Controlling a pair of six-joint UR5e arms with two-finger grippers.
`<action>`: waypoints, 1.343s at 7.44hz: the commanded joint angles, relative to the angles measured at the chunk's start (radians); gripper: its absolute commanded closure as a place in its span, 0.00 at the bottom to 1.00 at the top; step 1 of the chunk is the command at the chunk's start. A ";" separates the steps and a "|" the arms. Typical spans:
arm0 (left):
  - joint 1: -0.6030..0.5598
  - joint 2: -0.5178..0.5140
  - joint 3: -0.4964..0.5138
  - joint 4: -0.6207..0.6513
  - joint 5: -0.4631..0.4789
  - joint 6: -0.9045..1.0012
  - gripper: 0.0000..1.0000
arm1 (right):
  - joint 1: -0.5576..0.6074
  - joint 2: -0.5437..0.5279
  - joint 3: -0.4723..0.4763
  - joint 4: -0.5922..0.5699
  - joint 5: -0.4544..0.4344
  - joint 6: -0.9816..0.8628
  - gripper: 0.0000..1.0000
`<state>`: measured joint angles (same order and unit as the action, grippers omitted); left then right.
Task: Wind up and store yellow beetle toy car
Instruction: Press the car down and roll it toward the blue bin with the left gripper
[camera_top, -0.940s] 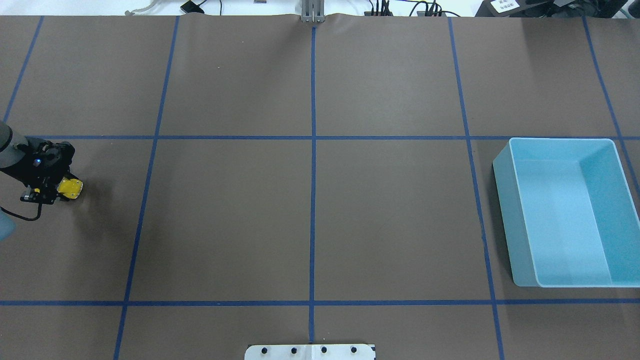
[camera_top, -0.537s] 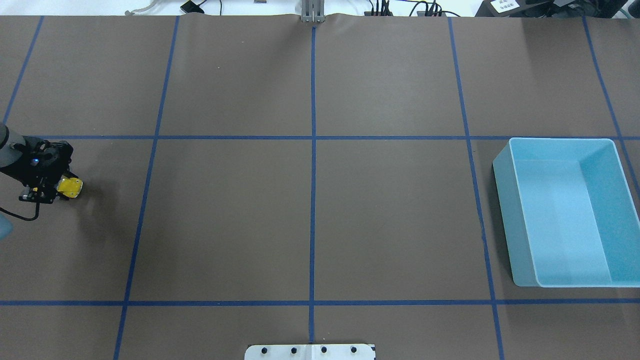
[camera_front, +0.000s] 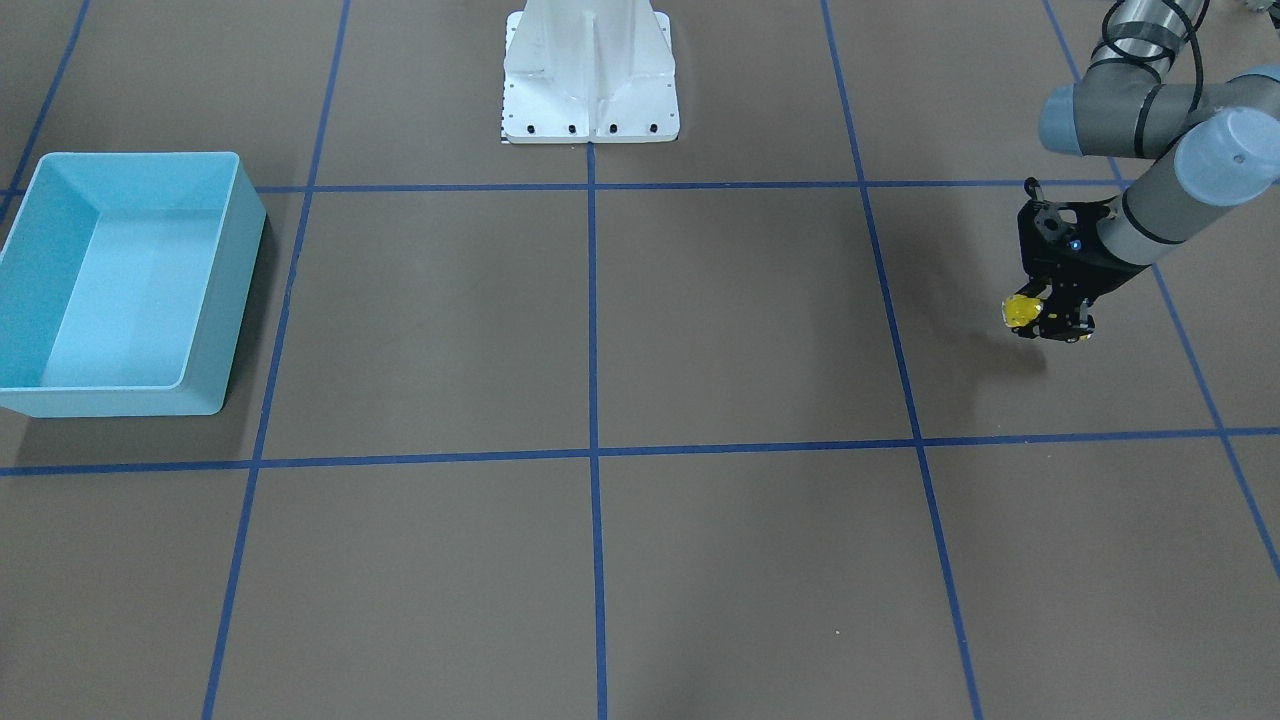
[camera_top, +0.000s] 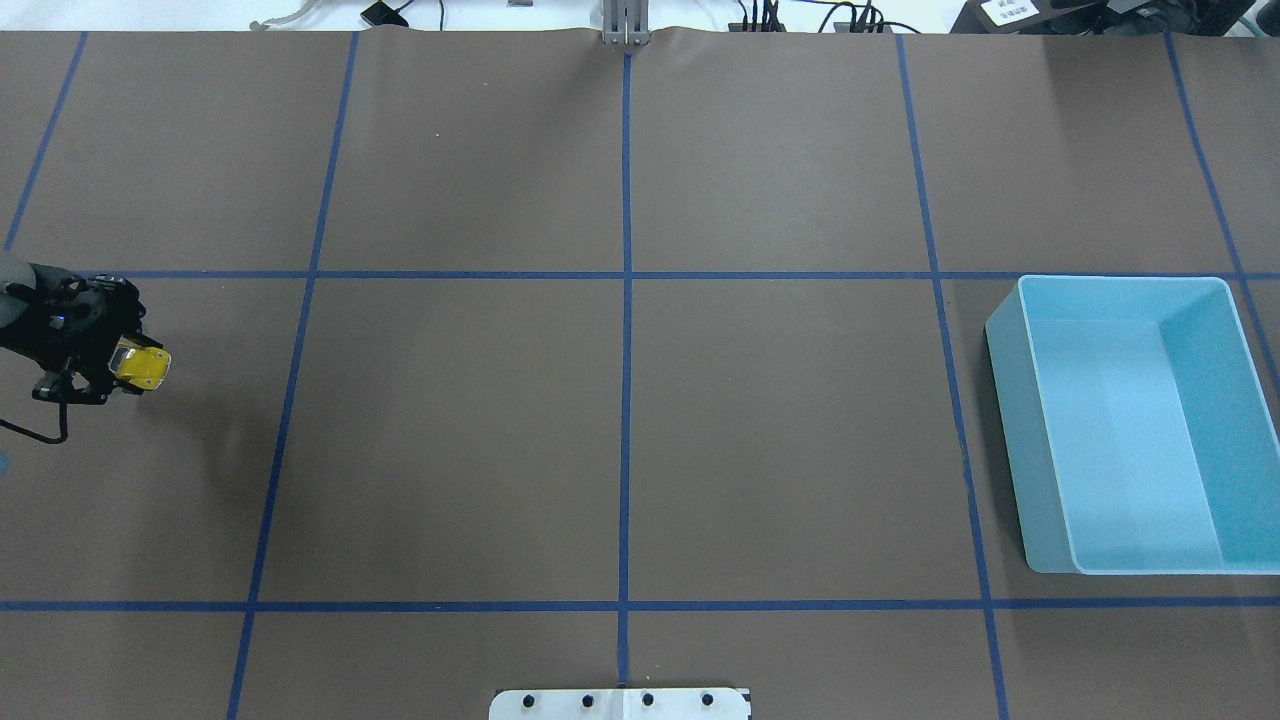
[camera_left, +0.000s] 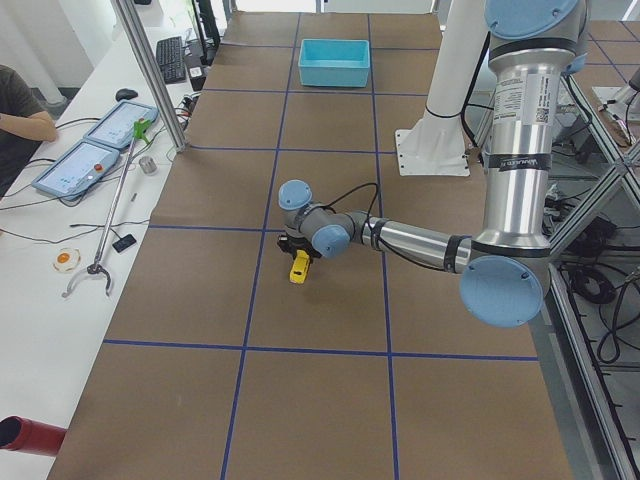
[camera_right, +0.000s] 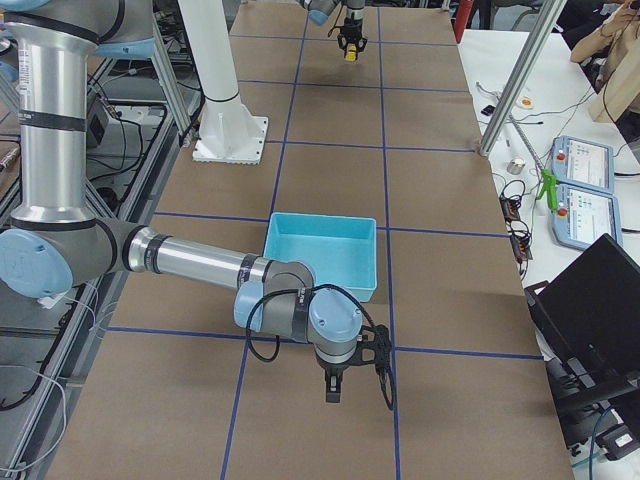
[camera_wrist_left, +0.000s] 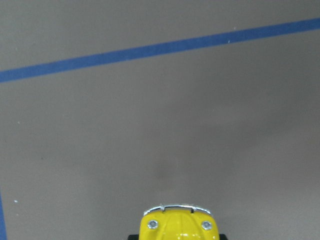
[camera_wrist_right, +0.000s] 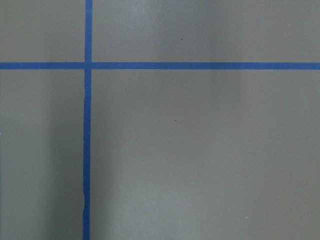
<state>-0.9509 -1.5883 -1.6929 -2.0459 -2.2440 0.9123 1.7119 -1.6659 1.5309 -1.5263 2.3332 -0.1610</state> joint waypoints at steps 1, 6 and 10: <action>0.004 -0.033 0.002 -0.008 -0.041 -0.051 1.00 | 0.000 0.000 0.000 0.000 0.000 0.000 0.00; 0.079 -0.065 0.084 -0.240 -0.090 -0.345 1.00 | 0.000 0.000 0.000 0.000 0.000 0.000 0.00; 0.081 -0.065 0.157 -0.309 -0.126 -0.346 1.00 | 0.000 0.000 0.000 0.000 0.000 0.000 0.00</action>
<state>-0.8705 -1.6535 -1.5622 -2.3377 -2.3553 0.5662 1.7119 -1.6659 1.5309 -1.5263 2.3332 -0.1611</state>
